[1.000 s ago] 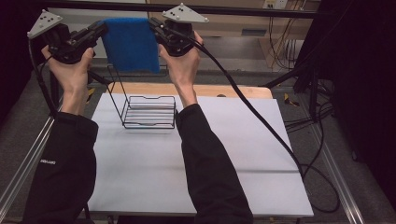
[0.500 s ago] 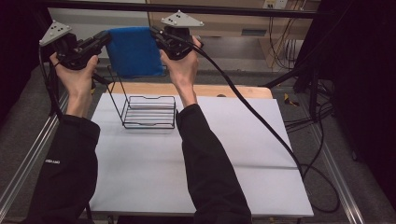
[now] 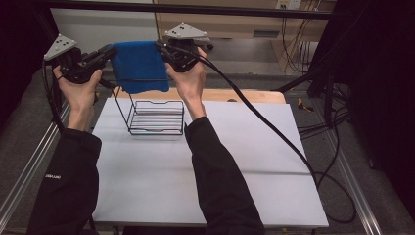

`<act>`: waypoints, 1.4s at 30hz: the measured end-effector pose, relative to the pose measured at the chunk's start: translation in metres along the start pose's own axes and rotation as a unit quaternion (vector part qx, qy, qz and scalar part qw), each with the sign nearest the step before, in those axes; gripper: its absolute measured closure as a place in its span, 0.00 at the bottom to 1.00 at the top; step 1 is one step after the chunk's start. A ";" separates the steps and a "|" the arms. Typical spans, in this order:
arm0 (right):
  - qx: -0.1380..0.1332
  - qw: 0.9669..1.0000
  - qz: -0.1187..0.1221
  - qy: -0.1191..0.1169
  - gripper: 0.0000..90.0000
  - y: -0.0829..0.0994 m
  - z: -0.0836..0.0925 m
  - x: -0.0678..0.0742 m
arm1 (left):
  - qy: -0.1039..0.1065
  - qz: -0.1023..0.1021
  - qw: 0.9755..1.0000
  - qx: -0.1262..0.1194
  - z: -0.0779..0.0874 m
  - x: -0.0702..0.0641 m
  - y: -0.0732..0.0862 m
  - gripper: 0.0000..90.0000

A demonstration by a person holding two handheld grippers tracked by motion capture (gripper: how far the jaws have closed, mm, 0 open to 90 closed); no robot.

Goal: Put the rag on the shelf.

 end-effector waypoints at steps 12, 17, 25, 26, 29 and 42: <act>0.019 0.999 -0.019 -0.019 0.96 0.026 0.009 0.005 | 0.027 -0.013 0.999 0.018 0.006 -0.009 0.018 0.93; 0.014 0.999 -0.023 -0.030 0.96 0.032 0.014 0.008 | 0.035 -0.016 0.999 0.022 0.011 -0.013 0.022 0.93; 0.026 0.999 -0.012 -0.043 0.96 0.038 0.020 0.017 | 0.044 -0.022 0.998 0.035 0.019 -0.016 0.031 0.92; 0.026 0.999 -0.012 -0.043 0.96 0.038 0.020 0.017 | 0.044 -0.024 0.998 0.038 0.019 -0.016 0.032 0.92; 0.033 0.998 -0.009 -0.049 0.96 0.041 0.022 0.019 | 0.046 -0.025 0.998 0.043 0.022 -0.017 0.036 0.92; 0.062 0.996 0.001 -0.070 0.95 0.052 0.024 0.031 | 0.042 -0.038 0.995 0.081 0.030 -0.018 0.053 0.89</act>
Point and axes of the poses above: each handheld gripper's, and its own axes: z roughly backward along the jaws, y roughly out of its underside, x roughly to its left, the point moved 8 cm from there along -z, roughly forward along the jaws, and after that the axes turned 6 degrees about x, right-handed, at the moved point
